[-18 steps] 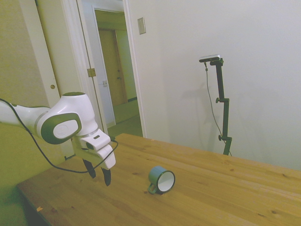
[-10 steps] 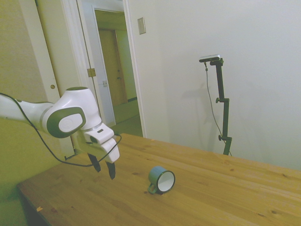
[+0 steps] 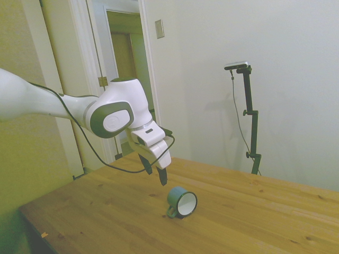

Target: Flip the mug upright

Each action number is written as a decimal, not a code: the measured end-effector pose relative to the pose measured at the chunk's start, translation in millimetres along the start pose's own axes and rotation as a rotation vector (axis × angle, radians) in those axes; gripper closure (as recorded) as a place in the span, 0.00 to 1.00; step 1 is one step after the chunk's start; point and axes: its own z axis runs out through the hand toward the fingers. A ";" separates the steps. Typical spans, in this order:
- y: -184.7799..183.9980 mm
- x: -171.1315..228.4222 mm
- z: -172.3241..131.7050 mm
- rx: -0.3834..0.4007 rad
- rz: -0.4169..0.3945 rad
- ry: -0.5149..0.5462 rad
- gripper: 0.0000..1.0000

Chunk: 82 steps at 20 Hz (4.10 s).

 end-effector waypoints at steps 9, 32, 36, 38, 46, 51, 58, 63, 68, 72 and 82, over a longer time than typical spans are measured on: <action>55.2 53.4 -2.1 0.095 0.056 -0.013 0.00; 63.0 134.7 75.2 0.259 0.103 -0.186 0.00; 52.3 130.6 91.5 0.269 0.102 -0.258 0.00; 48.4 127.8 101.0 0.261 0.100 -0.291 0.00; 35.4 118.6 114.0 0.262 0.081 -0.272 0.00; 36.3 111.2 119.8 0.328 0.083 -0.342 0.00; 35.5 106.6 134.6 0.418 0.092 -0.424 0.00; 31.6 107.1 141.8 0.451 0.079 -0.487 0.00; 31.2 107.7 140.7 0.472 0.060 -0.500 0.00; 30.9 105.9 140.9 0.477 0.052 -0.515 0.00; 29.2 102.2 143.0 0.513 0.046 -0.552 1.00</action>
